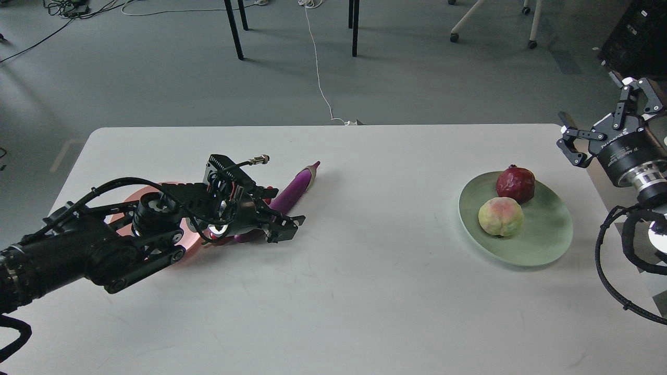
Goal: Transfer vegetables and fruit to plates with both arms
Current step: 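Reach the left hand down and grasp the purple eggplant, then lift the eggplant with the left hand and lay it on the pink plate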
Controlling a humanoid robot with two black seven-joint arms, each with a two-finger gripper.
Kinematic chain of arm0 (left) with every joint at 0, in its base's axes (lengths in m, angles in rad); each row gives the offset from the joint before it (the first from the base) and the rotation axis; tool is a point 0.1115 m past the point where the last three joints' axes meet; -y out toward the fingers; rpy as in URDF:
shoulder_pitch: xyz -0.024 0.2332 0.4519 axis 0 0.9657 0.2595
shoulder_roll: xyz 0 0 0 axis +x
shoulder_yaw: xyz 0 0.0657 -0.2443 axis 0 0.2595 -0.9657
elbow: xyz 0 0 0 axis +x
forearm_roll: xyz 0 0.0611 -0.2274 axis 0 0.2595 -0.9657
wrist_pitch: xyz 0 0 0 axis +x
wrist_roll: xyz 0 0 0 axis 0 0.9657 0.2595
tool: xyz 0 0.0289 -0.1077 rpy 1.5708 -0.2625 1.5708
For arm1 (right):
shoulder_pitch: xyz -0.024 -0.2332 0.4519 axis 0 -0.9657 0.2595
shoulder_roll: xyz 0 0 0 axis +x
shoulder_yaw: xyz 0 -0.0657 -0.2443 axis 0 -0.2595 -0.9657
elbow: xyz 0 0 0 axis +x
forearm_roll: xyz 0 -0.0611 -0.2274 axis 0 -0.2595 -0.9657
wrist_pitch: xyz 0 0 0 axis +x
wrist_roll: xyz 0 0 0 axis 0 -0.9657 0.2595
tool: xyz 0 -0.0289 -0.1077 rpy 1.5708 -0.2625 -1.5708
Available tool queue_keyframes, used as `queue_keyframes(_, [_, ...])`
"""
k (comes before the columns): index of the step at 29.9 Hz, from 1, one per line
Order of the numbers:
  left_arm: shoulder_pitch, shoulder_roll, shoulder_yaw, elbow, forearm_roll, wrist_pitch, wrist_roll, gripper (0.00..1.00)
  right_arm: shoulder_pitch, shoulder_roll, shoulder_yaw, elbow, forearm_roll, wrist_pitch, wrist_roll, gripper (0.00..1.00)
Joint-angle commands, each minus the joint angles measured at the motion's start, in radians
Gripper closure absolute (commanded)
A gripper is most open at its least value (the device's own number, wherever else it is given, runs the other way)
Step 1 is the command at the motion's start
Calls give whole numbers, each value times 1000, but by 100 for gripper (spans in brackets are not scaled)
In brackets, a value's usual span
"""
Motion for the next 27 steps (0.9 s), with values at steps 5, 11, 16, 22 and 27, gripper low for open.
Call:
queue_keyframes(5, [14,-16,8,45,1,16,-3,13,-3,-1,-7,-1,-3,-1,0,1])
queue_keyframes(11, [42,-18,14,91,1,94,-8,35,-3,-1,-3,-1,-3,-16,0,1])
queue_keyframes(16, [48,-18,13,80,-1,94,-15,65,-3,-1,-4,-1,-5,-18,0,1])
queue_keyframes(22, [39,22,0,1,-9,94,-29,82,8,0,-4,1,-5,-41,0,1])
queue_keyframes(27, [22,175,-30,-179,-62,94,-32,82,14,-1,-4,1,-6,-47,0,1])
